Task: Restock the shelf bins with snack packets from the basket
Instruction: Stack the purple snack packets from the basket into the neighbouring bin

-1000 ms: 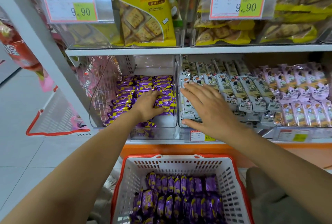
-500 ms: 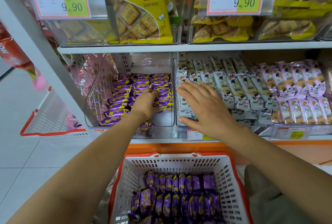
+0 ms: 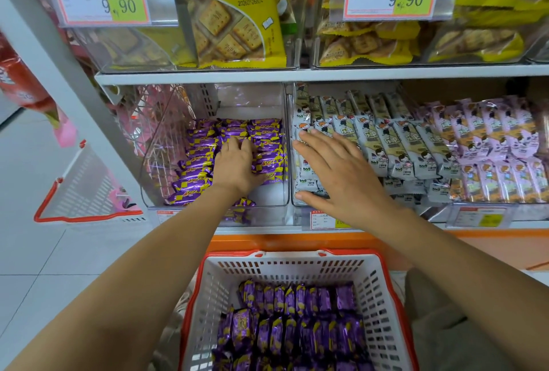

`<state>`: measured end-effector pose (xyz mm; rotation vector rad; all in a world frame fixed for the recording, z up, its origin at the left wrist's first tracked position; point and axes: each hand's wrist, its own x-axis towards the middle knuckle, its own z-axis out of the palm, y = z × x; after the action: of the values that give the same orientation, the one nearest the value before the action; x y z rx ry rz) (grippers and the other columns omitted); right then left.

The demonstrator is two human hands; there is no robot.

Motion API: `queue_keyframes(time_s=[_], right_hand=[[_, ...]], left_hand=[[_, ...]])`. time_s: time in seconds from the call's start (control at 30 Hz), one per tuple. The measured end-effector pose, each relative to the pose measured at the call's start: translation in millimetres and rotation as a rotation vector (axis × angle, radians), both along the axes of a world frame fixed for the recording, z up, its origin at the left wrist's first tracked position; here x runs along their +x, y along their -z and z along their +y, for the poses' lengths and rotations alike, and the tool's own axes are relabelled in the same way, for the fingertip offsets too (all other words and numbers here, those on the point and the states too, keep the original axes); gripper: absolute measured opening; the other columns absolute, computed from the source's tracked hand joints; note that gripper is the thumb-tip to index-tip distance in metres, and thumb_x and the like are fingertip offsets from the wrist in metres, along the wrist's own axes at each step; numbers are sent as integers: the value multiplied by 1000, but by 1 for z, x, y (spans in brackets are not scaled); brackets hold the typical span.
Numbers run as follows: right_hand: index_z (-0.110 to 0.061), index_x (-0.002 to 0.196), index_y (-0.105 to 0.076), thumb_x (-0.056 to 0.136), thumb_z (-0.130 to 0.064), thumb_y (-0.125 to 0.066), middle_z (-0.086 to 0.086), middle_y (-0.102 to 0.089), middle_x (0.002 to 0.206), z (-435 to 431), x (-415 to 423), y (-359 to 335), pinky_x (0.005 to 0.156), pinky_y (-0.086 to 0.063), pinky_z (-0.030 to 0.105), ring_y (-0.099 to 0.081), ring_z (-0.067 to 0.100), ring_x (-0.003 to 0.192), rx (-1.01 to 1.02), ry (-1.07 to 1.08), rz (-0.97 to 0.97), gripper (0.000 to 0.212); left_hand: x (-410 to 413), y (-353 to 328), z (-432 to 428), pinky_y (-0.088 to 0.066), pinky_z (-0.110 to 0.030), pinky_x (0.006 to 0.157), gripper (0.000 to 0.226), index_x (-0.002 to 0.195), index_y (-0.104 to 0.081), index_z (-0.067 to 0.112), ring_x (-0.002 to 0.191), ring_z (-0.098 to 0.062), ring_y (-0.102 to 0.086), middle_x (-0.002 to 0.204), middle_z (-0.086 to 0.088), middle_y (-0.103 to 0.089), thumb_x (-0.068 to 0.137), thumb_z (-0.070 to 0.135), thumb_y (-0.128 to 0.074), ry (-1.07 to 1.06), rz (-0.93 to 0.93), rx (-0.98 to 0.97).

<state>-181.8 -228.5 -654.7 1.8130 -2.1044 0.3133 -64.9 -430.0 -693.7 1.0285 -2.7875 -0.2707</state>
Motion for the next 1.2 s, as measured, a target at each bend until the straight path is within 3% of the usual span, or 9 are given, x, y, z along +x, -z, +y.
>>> queue_keyframes(time_s=[0.37,0.47,0.6,0.73,0.8,0.9,1.03,1.1,1.2], right_hand=[[-13,151,-29,88,-55,-54,6,-26,158,13,7,-10,120,-3,33,-20,20,145,-3,-48,-50,79],[-14,146,-38,90,-48,-53,7,-39,151,27,18,-15,118,-18,35,-35,23,139,-64,-109,-53,68],[-13,119,-64,91,-31,-55,6,-65,114,52,37,-16,89,-48,39,-60,24,105,-188,-278,-34,35],[-17,92,-69,90,-28,-52,-2,-68,84,79,53,13,63,-52,35,-65,22,76,-76,-299,-140,21],[-20,92,-68,90,-32,-48,-4,-68,83,90,55,39,61,-51,35,-66,20,78,84,-194,-219,24],[-18,112,-64,95,-33,-51,2,-65,105,106,50,88,74,-48,35,-61,23,98,410,23,-291,26],[-11,138,-44,97,-37,-52,13,-50,136,125,58,159,99,-43,39,-49,30,123,792,172,-434,49],[-9,147,-33,97,-42,-52,16,-37,148,132,66,196,107,-38,40,-41,31,132,902,212,-549,62],[-7,152,-21,97,-44,-50,20,-28,153,139,77,238,105,-40,38,-42,33,132,1003,285,-692,72]], left_hand=[[44,-24,36,-46,-41,80,23,105,-68,14,101,-35,-53,103,-12,-56,83,21,-66,124,205,-30],[54,-35,54,-49,-43,76,22,104,-68,14,98,-33,-56,101,-10,-60,84,22,-61,161,246,-55],[71,-42,83,-49,-40,68,23,98,-65,17,87,-27,-60,91,-3,-61,82,27,-52,205,333,-78],[94,-16,119,-44,-32,63,13,99,-61,21,78,-18,-59,84,7,-58,86,23,-59,223,392,-12],[103,9,138,-41,-31,63,14,101,-61,22,76,-16,-58,84,9,-57,87,23,-59,216,344,52],[109,58,161,-42,-30,67,20,110,-60,21,86,-21,-61,100,2,-61,91,26,-57,205,95,215],[117,129,179,-46,-40,95,39,130,-53,17,117,-31,-54,128,-11,-52,94,33,-56,172,-375,397],[126,162,184,-45,-45,98,45,133,-49,12,120,-35,-49,134,-15,-46,96,38,-54,120,-479,446],[146,201,188,-39,-48,103,54,137,-41,10,129,-41,-38,142,-24,-33,94,40,-55,-26,-538,474]])
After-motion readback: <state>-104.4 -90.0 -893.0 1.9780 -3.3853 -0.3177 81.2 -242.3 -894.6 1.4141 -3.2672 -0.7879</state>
